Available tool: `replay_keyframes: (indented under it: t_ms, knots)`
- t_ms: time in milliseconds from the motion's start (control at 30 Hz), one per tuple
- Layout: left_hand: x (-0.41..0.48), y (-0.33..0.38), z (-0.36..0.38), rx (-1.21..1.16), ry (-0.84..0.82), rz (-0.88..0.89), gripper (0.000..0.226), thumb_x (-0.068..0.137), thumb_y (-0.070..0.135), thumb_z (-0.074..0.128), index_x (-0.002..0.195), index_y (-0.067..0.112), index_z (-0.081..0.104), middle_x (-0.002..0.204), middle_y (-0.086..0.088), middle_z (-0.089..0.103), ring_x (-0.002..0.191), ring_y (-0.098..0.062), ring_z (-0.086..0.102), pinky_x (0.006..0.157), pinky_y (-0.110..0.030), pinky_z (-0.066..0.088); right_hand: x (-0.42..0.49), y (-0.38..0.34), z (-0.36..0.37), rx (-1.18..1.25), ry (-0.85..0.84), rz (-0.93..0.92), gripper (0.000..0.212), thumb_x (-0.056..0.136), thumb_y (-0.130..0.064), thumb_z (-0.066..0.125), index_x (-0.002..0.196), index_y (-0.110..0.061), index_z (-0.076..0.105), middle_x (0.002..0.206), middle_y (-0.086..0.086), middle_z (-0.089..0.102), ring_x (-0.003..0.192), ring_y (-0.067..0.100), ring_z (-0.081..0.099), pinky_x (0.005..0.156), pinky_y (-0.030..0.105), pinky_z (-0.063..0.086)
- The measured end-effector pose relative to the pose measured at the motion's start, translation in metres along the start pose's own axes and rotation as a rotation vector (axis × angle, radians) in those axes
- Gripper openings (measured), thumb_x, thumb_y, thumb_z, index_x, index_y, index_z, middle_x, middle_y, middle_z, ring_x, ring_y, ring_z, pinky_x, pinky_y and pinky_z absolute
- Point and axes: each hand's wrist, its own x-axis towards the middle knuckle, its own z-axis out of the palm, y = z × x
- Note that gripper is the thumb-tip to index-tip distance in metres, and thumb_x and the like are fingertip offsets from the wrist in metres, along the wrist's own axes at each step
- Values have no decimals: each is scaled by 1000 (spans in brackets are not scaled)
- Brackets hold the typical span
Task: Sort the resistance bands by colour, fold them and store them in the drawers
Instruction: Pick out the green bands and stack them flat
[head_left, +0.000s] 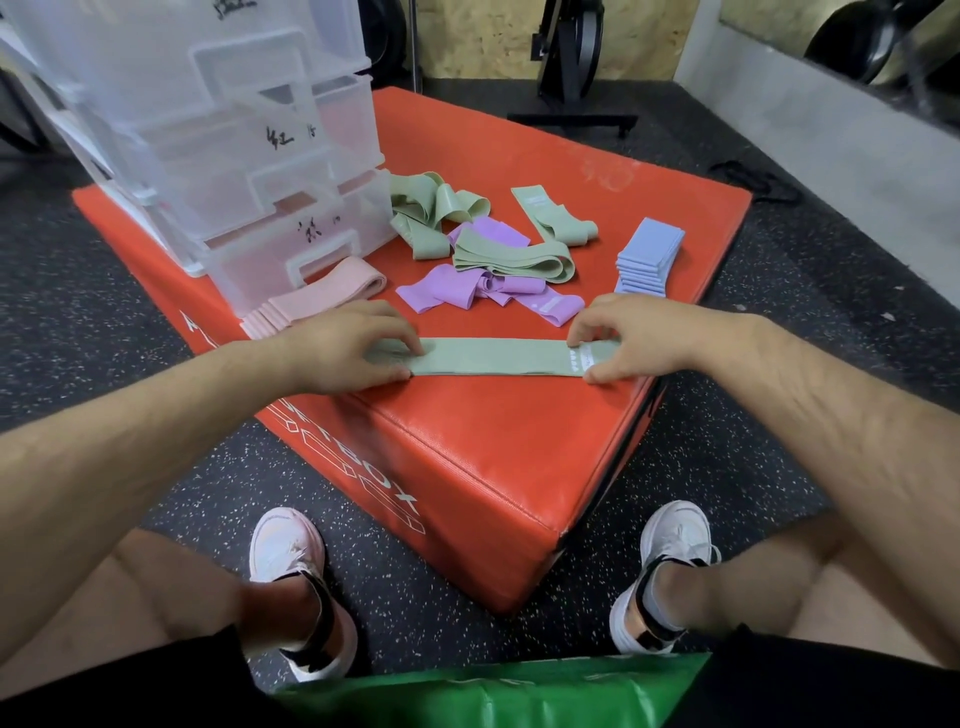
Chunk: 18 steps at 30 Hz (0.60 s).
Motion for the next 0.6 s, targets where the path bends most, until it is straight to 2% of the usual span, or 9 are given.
replay_keyframes:
  t_ms: [100, 200, 300, 433, 533, 600]
  knots:
    - [10, 9, -2, 54, 32, 6, 50, 73, 72, 53, 109, 40, 64, 117, 11, 57, 114, -12, 51, 102, -36, 40, 3, -6, -6, 9, 26, -17, 40, 78, -53, 71, 114, -38, 63, 113, -10, 55, 105, 12, 56, 97, 37, 48]
    - [34, 23, -4, 63, 90, 18, 52, 74, 73, 52, 113, 40, 62, 117, 11, 56, 113, -13, 52, 101, -38, 41, 14, -19, -13, 13, 112, -72, 36, 87, -49, 66, 119, -33, 63, 117, -10, 57, 109, 12, 55, 99, 36, 46]
    - [64, 33, -7, 75, 131, 36, 52, 73, 71, 48, 114, 40, 59, 116, 10, 56, 112, -18, 54, 94, -45, 46, 33, -30, -18, -6, 157, -94, 32, 91, -45, 61, 120, -31, 62, 117, -9, 58, 108, 13, 54, 93, 35, 46]
    - [101, 38, -13, 74, 142, -6, 58, 73, 69, 42, 118, 36, 57, 115, 6, 58, 112, -22, 55, 94, -47, 46, 61, -30, -30, -34, 205, -88, 28, 93, -39, 57, 119, -29, 62, 116, -6, 58, 108, 16, 53, 88, 33, 44]
    - [127, 36, -18, 69, 128, -56, 49, 83, 55, 57, 126, 31, 55, 121, 1, 53, 116, -23, 51, 99, -45, 42, 81, -24, -40, -45, 202, -30, 28, 93, -34, 54, 120, -31, 62, 126, -3, 56, 120, 21, 50, 99, 42, 44]
    - [143, 30, -17, 87, 123, -102, 47, 88, 47, 61, 131, 29, 53, 127, -3, 50, 121, -25, 47, 102, -44, 40, 92, -18, -44, -17, 200, 5, 26, 92, -31, 53, 116, -32, 63, 127, -4, 54, 117, 21, 50, 99, 44, 44]
